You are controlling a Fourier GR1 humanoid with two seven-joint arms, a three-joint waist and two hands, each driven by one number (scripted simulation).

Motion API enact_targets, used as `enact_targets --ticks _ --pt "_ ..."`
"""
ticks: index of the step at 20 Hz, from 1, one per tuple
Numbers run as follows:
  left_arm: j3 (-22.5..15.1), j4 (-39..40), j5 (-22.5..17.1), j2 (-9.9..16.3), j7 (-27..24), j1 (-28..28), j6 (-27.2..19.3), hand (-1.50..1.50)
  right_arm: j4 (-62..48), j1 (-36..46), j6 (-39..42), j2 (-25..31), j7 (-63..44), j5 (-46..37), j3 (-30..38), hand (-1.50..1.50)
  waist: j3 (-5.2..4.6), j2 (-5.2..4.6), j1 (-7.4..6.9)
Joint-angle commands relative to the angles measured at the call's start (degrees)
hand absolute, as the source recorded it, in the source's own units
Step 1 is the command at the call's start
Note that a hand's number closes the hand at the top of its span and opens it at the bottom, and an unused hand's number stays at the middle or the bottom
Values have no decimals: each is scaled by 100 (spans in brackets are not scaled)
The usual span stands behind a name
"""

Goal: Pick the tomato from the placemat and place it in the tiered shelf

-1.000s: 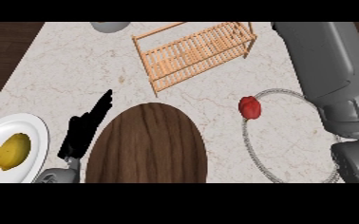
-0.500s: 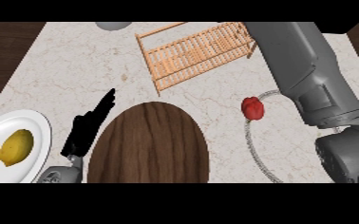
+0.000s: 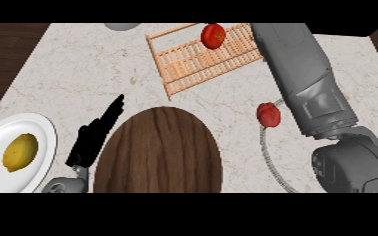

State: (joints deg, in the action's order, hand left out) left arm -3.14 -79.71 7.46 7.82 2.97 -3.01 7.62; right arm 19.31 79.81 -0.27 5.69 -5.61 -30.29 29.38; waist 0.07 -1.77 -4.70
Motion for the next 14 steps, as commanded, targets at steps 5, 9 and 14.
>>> enact_targets --ticks 5,9,14 --pt "95 234 -44 -94 -6 -66 -74 0 156 -20 -835 272 799 767 855 -150 -8 18 136" --pt "68 52 41 -23 -76 123 -105 0 384 65 -1574 737 840 935 1175 -150 -6 59 166" --pt "105 25 2 -5 21 145 -78 0 242 -307 -1755 1702 621 948 1382 -150 -4 82 273"
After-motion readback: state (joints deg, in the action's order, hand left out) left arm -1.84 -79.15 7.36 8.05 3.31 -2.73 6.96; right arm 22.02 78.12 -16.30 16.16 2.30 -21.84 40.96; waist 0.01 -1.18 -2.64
